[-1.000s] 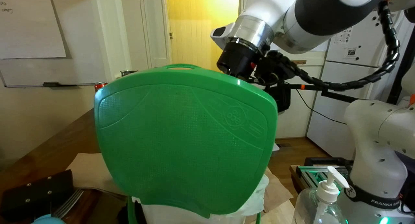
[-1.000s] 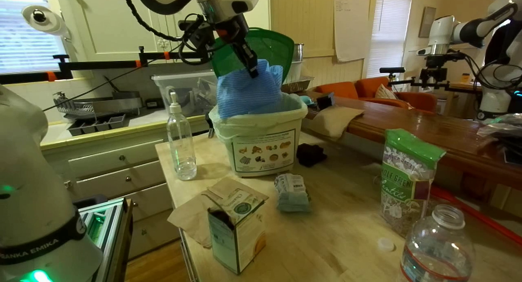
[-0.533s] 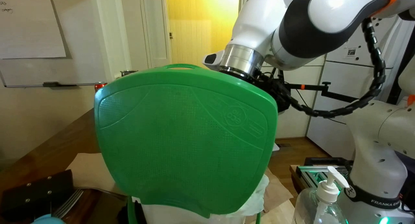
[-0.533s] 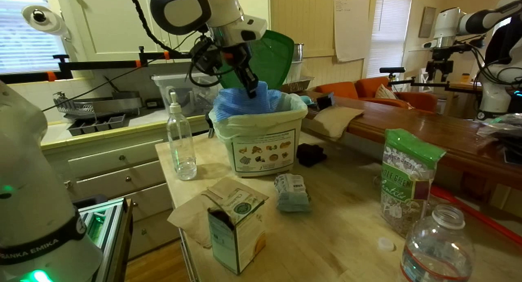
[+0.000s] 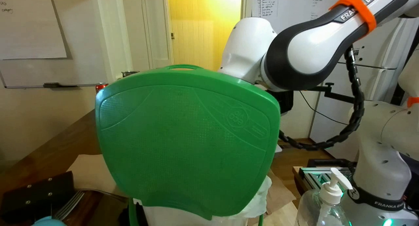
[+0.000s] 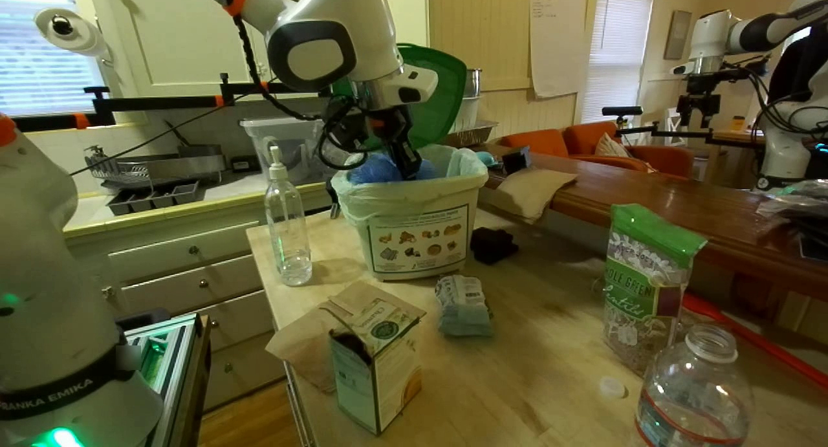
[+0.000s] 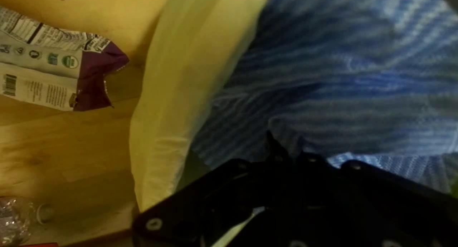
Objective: Put the blue object into the basket, and then close the basket
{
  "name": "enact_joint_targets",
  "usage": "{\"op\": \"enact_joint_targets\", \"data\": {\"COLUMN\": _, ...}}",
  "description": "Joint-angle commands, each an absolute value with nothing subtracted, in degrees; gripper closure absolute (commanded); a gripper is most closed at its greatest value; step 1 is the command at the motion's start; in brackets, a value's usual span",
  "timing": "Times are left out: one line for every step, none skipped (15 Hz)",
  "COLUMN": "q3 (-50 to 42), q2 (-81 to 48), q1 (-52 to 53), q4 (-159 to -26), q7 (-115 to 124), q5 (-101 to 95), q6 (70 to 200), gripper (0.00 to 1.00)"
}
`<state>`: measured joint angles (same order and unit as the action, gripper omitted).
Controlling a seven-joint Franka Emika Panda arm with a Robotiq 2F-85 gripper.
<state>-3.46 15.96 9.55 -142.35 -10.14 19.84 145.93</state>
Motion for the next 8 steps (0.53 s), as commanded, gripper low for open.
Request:
{"op": "enact_joint_targets", "data": {"q3": -0.5, "q2": 11.5, "q1": 6.2, "q4": -141.6, "q7": -5.1, "q5": 14.5, "q6": 152.0, "gripper": 0.99}}
{"op": "enact_joint_targets", "data": {"q3": -0.1, "q2": 10.7, "q1": 5.6, "q4": -141.6, "q7": -3.7, "q5": 13.1, "q6": 153.1, "gripper": 0.99}}
{"op": "enact_joint_targets", "data": {"q3": 0.4, "q2": 10.1, "q1": 4.9, "q4": -141.6, "q7": -2.1, "q5": 11.5, "q6": 154.1, "gripper": 0.99}}
{"op": "enact_joint_targets", "data": {"q3": 0.7, "q2": 9.9, "q1": 4.5, "q4": -141.4, "q7": -0.8, "q5": 10.3, "q6": 154.4, "gripper": 0.99}}
{"op": "enact_joint_targets", "data": {"q3": 0.9, "q2": 10.1, "q1": 4.3, "q4": -141.1, "q7": 0.2, "q5": 9.7, "q6": 153.8, "gripper": 0.89}}
{"op": "enact_joint_targets", "data": {"q3": 1.1, "q2": 10.6, "q1": 4.0, "q4": -140.8, "q7": 1.0, "q5": 9.0, "q6": 153.1, "gripper": 0.71}}
{"op": "enact_joint_targets", "data": {"q3": 1.1, "q2": 11.6, "q1": 4.1, "q4": -140.5, "q7": 1.3, "q5": 9.2, "q6": 152.0, "gripper": 0.65}}
{"op": "enact_joint_targets", "data": {"q3": 1.1, "q2": 12.3, "q1": 4.1, "q4": -140.3, "q7": 1.5, "q5": 9.2, "q6": 151.5, "gripper": 0.58}}
